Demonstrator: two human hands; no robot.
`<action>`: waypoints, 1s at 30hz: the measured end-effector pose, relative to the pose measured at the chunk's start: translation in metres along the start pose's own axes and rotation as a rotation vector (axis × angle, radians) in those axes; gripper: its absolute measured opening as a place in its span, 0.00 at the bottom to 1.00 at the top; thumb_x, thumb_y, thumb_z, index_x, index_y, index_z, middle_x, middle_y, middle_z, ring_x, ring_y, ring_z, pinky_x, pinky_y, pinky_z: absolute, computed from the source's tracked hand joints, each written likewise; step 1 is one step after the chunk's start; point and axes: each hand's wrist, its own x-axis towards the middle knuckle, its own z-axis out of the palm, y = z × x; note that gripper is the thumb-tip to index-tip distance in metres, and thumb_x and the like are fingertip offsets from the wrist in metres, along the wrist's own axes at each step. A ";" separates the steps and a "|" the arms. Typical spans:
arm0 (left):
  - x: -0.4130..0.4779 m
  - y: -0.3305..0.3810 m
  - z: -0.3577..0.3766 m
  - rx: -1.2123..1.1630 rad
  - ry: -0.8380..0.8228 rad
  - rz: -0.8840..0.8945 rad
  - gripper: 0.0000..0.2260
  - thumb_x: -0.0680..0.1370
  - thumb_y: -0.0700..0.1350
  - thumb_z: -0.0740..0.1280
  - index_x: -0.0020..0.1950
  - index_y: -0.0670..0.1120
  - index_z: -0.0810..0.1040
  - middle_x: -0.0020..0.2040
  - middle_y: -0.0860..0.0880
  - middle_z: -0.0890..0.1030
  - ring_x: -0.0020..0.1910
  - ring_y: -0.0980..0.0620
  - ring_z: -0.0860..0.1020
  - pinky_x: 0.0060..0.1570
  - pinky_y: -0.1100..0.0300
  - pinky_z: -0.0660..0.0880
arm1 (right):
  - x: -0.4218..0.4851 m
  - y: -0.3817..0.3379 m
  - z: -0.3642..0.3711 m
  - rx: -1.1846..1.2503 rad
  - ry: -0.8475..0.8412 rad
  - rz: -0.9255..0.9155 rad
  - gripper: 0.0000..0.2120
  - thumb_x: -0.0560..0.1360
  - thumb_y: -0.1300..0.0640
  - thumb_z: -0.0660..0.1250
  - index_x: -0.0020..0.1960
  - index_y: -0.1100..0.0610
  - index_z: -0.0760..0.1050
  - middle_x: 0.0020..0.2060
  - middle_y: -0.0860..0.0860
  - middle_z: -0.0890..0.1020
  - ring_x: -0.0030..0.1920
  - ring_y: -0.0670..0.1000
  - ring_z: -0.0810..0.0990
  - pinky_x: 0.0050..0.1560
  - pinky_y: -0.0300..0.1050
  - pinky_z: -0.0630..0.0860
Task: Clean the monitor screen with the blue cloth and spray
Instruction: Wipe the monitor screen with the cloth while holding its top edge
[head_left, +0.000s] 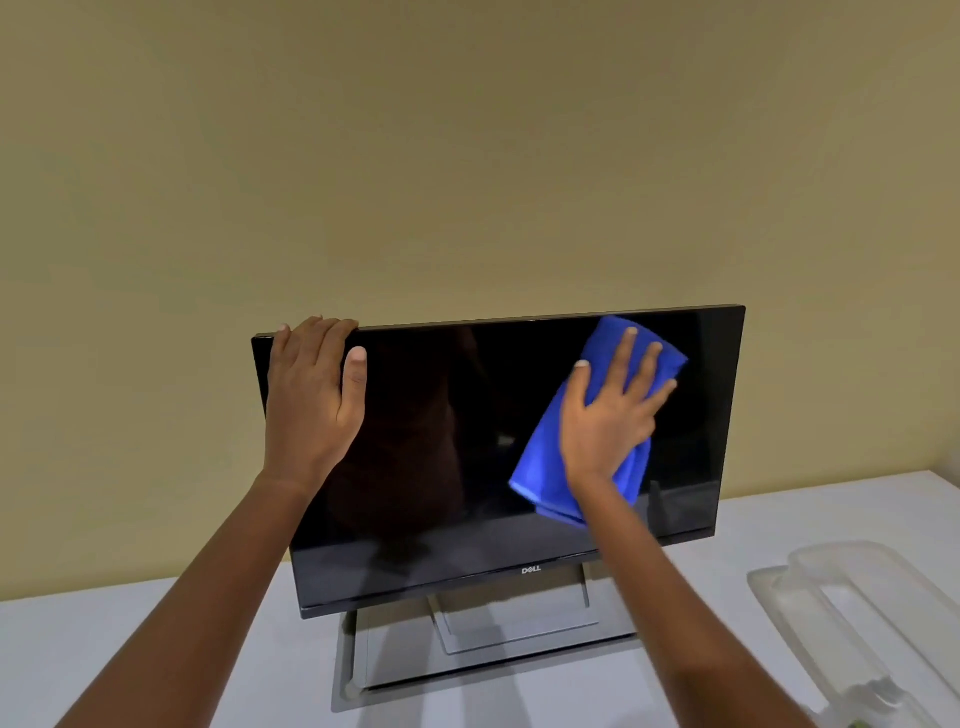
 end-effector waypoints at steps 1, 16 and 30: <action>0.000 0.001 0.000 0.002 -0.001 -0.004 0.28 0.77 0.53 0.43 0.62 0.38 0.73 0.61 0.38 0.76 0.66 0.40 0.69 0.72 0.48 0.54 | -0.013 -0.009 0.003 -0.024 0.001 -0.087 0.26 0.77 0.48 0.60 0.73 0.52 0.60 0.74 0.56 0.61 0.73 0.67 0.55 0.59 0.63 0.69; 0.011 0.021 -0.002 0.019 -0.070 -0.121 0.17 0.81 0.45 0.51 0.59 0.38 0.74 0.60 0.39 0.77 0.70 0.40 0.66 0.71 0.46 0.56 | -0.028 0.020 0.017 -0.298 -0.045 -1.320 0.28 0.69 0.44 0.63 0.68 0.41 0.67 0.68 0.44 0.72 0.70 0.60 0.66 0.64 0.61 0.68; 0.021 0.079 0.048 0.002 -0.238 0.150 0.24 0.79 0.52 0.47 0.69 0.42 0.67 0.68 0.43 0.72 0.73 0.46 0.62 0.73 0.51 0.51 | 0.085 0.124 -0.024 -0.071 0.038 -0.216 0.26 0.77 0.48 0.58 0.73 0.52 0.61 0.73 0.54 0.63 0.73 0.62 0.60 0.56 0.61 0.75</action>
